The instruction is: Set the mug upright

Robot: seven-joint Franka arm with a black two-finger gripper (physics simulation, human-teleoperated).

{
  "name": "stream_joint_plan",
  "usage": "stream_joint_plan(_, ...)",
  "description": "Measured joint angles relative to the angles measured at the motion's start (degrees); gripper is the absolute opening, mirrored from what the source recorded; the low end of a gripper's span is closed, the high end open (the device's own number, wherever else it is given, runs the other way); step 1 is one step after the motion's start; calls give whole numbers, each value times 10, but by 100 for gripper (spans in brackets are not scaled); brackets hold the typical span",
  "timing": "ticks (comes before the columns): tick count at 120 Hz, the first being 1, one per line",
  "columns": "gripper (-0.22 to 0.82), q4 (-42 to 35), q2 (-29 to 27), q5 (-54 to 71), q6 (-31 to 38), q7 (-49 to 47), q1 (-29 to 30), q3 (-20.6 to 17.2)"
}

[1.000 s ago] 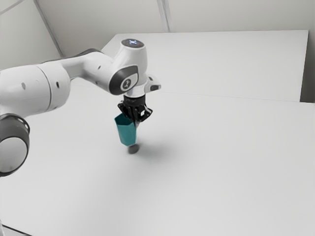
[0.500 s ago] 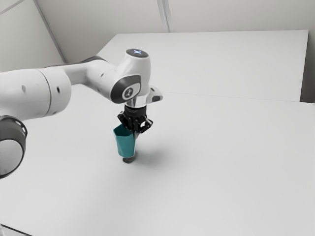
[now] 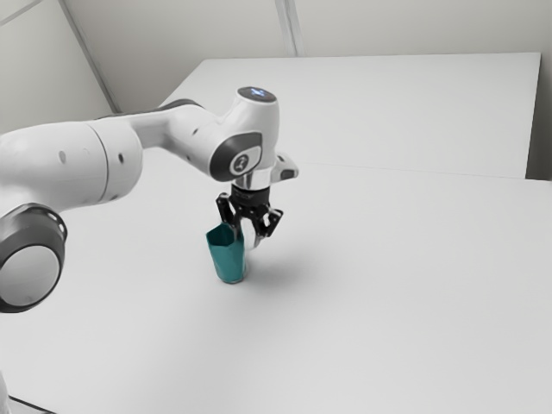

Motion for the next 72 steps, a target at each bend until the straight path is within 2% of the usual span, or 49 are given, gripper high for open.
stream_joint_plan(16, 31, 13, 1, -3, -6, -1, -2, 0)
stream_joint_plan(36, 40, 39, -8, -14, -9, -2, -10, -1)
stream_joint_plan(52, 44, 38, -51, -36, -10, 4, -10, -1)
stream_joint_plan(72, 52, 40, -125, -70, -23, 58, -5, 2)
